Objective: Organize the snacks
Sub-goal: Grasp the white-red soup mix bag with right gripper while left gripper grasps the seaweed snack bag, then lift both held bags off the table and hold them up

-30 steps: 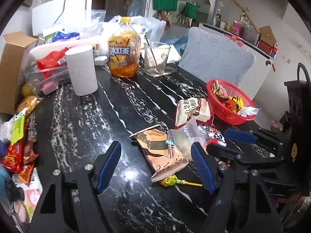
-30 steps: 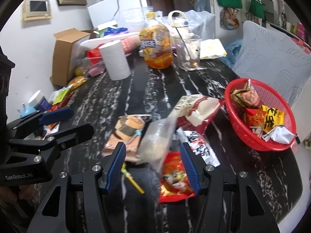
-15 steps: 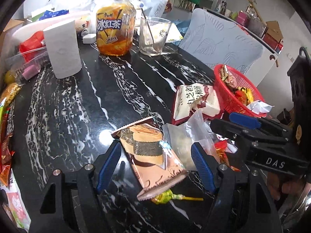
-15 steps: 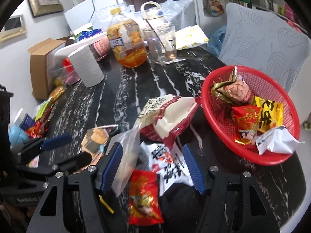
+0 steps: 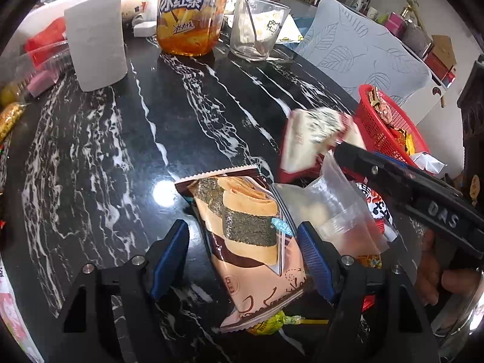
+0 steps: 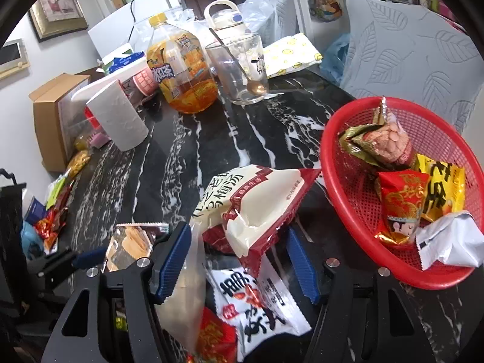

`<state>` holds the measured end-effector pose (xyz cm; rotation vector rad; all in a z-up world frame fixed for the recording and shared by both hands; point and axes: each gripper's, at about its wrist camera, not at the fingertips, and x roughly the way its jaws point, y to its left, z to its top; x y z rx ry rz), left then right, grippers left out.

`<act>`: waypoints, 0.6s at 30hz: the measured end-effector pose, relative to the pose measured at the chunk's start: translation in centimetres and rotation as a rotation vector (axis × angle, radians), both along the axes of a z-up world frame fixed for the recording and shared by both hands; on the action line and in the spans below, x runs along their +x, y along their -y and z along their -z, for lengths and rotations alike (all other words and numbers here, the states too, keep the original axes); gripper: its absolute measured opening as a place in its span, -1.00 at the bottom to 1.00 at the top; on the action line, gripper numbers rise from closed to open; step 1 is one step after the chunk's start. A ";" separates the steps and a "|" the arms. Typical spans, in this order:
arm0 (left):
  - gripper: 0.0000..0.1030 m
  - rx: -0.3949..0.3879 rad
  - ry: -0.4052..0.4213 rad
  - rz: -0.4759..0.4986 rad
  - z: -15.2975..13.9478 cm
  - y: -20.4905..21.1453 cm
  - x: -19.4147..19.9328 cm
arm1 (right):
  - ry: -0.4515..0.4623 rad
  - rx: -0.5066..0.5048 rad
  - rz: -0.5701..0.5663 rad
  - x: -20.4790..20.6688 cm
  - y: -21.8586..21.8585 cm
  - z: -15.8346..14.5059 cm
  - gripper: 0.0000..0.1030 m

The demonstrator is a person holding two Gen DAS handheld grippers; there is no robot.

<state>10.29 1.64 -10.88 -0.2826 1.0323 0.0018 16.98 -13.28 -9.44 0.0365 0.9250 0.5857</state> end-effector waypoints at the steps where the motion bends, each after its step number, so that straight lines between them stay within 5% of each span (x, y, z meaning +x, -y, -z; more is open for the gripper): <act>1: 0.42 0.001 0.001 0.003 0.0 0.0 0.0 | 0.007 0.007 0.001 0.0 0.0 -0.1 -0.25; 4: 0.42 0.024 0.015 0.006 -0.1 0.3 0.0 | 0.018 -0.011 0.004 -0.1 -0.2 -0.1 -0.61; 7: 0.41 0.045 0.023 0.005 -0.1 0.3 0.2 | 0.022 -0.005 0.002 -0.3 0.0 -0.1 -0.65; 11: 0.06 0.058 0.025 0.010 -0.3 0.3 -0.4 | 0.024 0.002 0.000 -0.9 0.3 -0.2 -0.68; 18: 0.06 0.020 0.024 0.017 -0.4 0.3 -2.0 | 0.032 0.013 -0.005 -2.8 1.6 -0.8 -0.89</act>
